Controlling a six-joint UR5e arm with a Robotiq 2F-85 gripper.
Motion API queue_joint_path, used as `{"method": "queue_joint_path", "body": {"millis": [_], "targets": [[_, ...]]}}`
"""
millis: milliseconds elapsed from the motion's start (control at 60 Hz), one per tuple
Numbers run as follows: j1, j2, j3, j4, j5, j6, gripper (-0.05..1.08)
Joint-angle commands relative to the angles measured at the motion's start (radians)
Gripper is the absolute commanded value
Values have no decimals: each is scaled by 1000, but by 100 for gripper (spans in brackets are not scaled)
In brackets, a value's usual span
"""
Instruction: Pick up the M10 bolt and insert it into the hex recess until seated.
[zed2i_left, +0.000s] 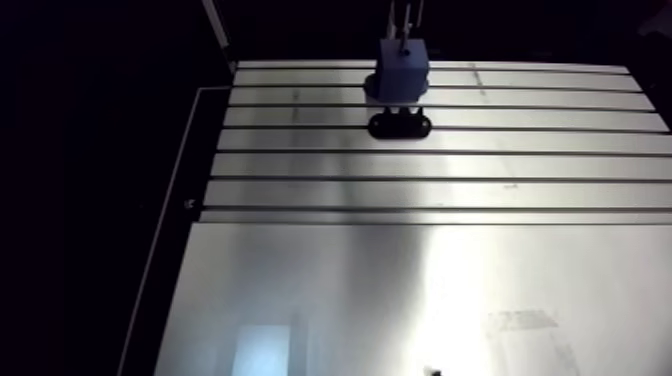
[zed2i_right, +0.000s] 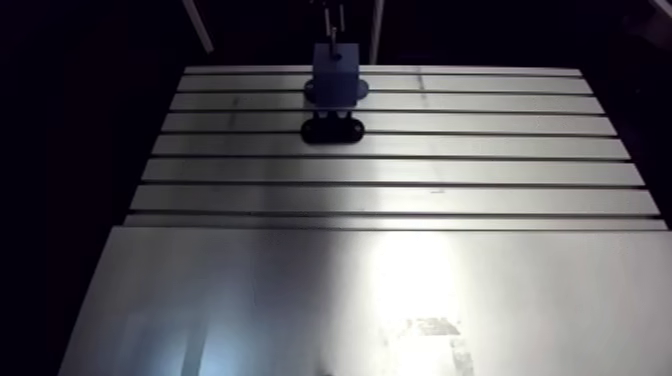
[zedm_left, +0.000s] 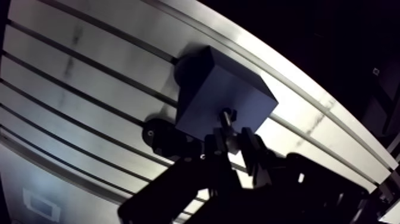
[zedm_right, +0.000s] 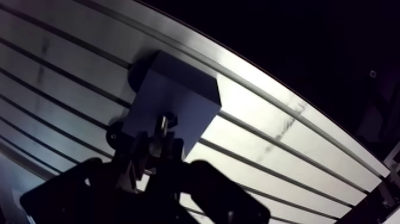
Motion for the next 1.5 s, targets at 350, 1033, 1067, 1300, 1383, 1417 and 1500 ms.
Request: {"method": "queue_joint_path", "body": {"millis": [350, 1033, 1067, 1300, 1383, 1417, 1500], "targets": [[-5, 2, 0, 0, 0, 0, 77], [-6, 2, 0, -2, 2, -2, 77], [-6, 2, 0, -2, 2, -2, 77], [-6, 10, 7, -2, 2, -2, 77], [-6, 10, 7, -2, 2, 0, 77], [-7, 10, 7, -2, 2, -2, 77], [-8, 10, 7, -2, 2, -1, 77]]}}
